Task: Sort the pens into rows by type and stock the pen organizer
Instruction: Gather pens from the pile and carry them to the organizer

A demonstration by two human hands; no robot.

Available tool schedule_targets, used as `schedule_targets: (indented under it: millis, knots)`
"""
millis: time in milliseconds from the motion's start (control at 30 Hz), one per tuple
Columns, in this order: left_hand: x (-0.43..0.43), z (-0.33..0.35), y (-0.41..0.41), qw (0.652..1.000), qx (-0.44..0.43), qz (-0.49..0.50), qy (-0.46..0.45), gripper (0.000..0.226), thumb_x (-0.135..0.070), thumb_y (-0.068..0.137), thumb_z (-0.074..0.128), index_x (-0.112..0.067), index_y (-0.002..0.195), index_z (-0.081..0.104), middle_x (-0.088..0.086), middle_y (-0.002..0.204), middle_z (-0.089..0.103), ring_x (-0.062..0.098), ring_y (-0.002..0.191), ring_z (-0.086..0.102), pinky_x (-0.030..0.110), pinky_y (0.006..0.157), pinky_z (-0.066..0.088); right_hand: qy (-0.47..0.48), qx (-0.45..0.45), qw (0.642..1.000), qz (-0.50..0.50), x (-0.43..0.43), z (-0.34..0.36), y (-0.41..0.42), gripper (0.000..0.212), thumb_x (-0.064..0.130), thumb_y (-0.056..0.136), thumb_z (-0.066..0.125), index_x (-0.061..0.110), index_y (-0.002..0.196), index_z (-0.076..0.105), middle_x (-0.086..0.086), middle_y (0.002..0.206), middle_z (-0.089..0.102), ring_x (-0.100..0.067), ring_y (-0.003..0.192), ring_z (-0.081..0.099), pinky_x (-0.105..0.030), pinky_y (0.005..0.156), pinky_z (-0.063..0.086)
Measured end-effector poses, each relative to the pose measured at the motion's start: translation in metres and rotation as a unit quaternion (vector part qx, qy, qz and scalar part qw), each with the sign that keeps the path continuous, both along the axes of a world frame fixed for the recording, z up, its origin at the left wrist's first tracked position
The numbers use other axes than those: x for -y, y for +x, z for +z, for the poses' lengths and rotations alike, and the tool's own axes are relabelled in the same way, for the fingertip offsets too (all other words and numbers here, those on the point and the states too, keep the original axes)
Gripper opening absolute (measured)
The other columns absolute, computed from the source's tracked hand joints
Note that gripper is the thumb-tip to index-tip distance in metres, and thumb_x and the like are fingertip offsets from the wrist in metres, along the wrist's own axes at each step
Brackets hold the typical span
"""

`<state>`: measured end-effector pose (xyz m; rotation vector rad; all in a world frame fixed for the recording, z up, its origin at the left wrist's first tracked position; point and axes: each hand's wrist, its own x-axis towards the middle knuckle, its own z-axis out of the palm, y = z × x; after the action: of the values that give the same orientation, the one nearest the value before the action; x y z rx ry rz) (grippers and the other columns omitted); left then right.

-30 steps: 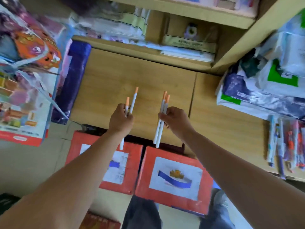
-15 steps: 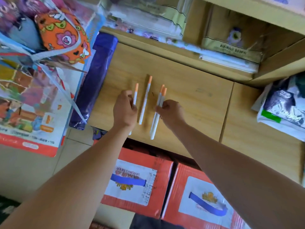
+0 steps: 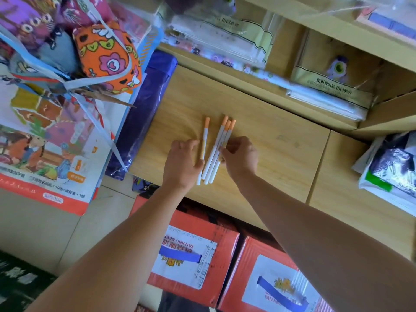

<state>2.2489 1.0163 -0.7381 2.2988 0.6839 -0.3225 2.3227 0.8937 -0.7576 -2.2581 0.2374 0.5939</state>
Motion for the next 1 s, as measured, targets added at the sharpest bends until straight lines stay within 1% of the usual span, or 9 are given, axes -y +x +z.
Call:
schedule_targets:
  millis: [133,300,433,567,700,767,867,900,1000]
  knots:
    - [-0.006,-0.002,0.002,1.0,-0.014,-0.019,0.008,0.051,-0.023,0.087,0.066,-0.024,0.135,0.049,0.005,0.117,0.047,0.021,0.097,0.056,0.034,0.087,0.051,0.037,-0.033,0.999,0.002,-0.011,-0.001,-0.002,0.016,0.009,0.076,0.072,0.018,0.087,0.063,-0.001,0.074,0.071,-0.02,0.071,0.07,-0.042,0.07,0.058]
    - [-0.03,-0.006,-0.008,1.0,0.006,-0.009,0.028,0.046,-0.017,0.088,0.062,-0.024,0.132,0.053,0.004,0.11,0.053,0.016,0.082,0.057,0.03,0.079,0.05,0.068,-0.066,0.995,-0.027,-0.039,-0.001,-0.008,0.02,0.009,0.074,0.076,0.02,0.079,0.061,-0.001,0.066,0.071,-0.017,0.065,0.071,-0.042,0.07,0.059]
    - [-0.06,-0.01,-0.013,0.998,0.024,-0.016,0.051,0.045,-0.011,0.088,0.059,-0.018,0.132,0.055,0.006,0.105,0.059,0.02,0.089,0.059,0.031,0.08,0.048,0.079,-0.082,0.992,-0.05,-0.076,-0.003,-0.013,0.022,0.009,0.071,0.079,0.021,0.074,0.06,-0.003,0.066,0.072,-0.02,0.065,0.071,-0.044,0.069,0.059]
    - [-0.08,-0.008,-0.015,0.993,0.013,-0.036,0.109,0.045,-0.005,0.084,0.057,-0.014,0.128,0.053,0.011,0.114,0.052,0.026,0.103,0.054,0.033,0.082,0.045,0.075,-0.076,0.993,-0.053,-0.11,-0.003,-0.012,0.017,0.012,0.069,0.079,0.02,0.071,0.064,-0.002,0.062,0.071,-0.019,0.065,0.071,-0.044,0.069,0.059]
    - [-0.084,-0.004,-0.02,0.989,0.05,-0.062,0.124,0.061,0.001,0.077,0.062,-0.015,0.135,0.047,0.012,0.116,0.045,0.026,0.107,0.049,0.033,0.084,0.047,0.106,-0.081,0.99,-0.055,-0.123,-0.001,-0.013,0.014,0.01,0.075,0.073,0.022,0.07,0.067,-0.004,0.063,0.071,-0.02,0.064,0.071,-0.045,0.073,0.059]
    - [-0.087,-0.002,-0.021,0.991,0.059,-0.075,0.098,0.061,0.003,0.077,0.063,-0.018,0.134,0.051,0.011,0.112,0.046,0.026,0.102,0.052,0.033,0.08,0.048,0.141,-0.103,0.983,-0.047,-0.122,0.003,-0.012,0.019,0.006,0.082,0.065,0.023,0.075,0.071,-0.008,0.07,0.073,-0.026,0.07,0.072,-0.047,0.076,0.058]
    - [-0.091,0.0,-0.022,0.991,0.036,-0.103,0.077,0.063,0.001,0.082,0.06,-0.023,0.139,0.046,0.01,0.115,0.043,0.023,0.1,0.053,0.025,0.076,0.043,0.189,-0.162,0.968,-0.04,-0.119,0.009,-0.013,0.024,0.0,0.091,0.054,0.007,0.107,0.07,-0.015,0.087,0.072,-0.027,0.081,0.071,-0.041,0.077,0.059]
    - [-0.093,0.001,-0.022,0.991,0.034,-0.106,0.075,0.063,0.001,0.083,0.06,-0.023,0.14,0.045,0.01,0.115,0.043,0.022,0.1,0.053,0.023,0.075,0.04,0.189,-0.172,0.966,-0.036,-0.117,0.012,-0.013,0.026,-0.001,0.092,0.052,0.005,0.111,0.068,-0.014,0.089,0.071,-0.025,0.082,0.07,-0.038,0.076,0.059]
    - [-0.095,0.002,-0.021,0.991,0.022,-0.111,0.078,0.063,0.001,0.084,0.058,-0.024,0.141,0.044,0.008,0.115,0.042,0.02,0.097,0.053,0.021,0.074,0.039,0.182,-0.17,0.968,-0.042,-0.108,0.017,-0.015,0.024,0.0,0.093,0.048,0.011,0.106,0.065,-0.008,0.086,0.068,-0.02,0.079,0.065,-0.036,0.074,0.059]
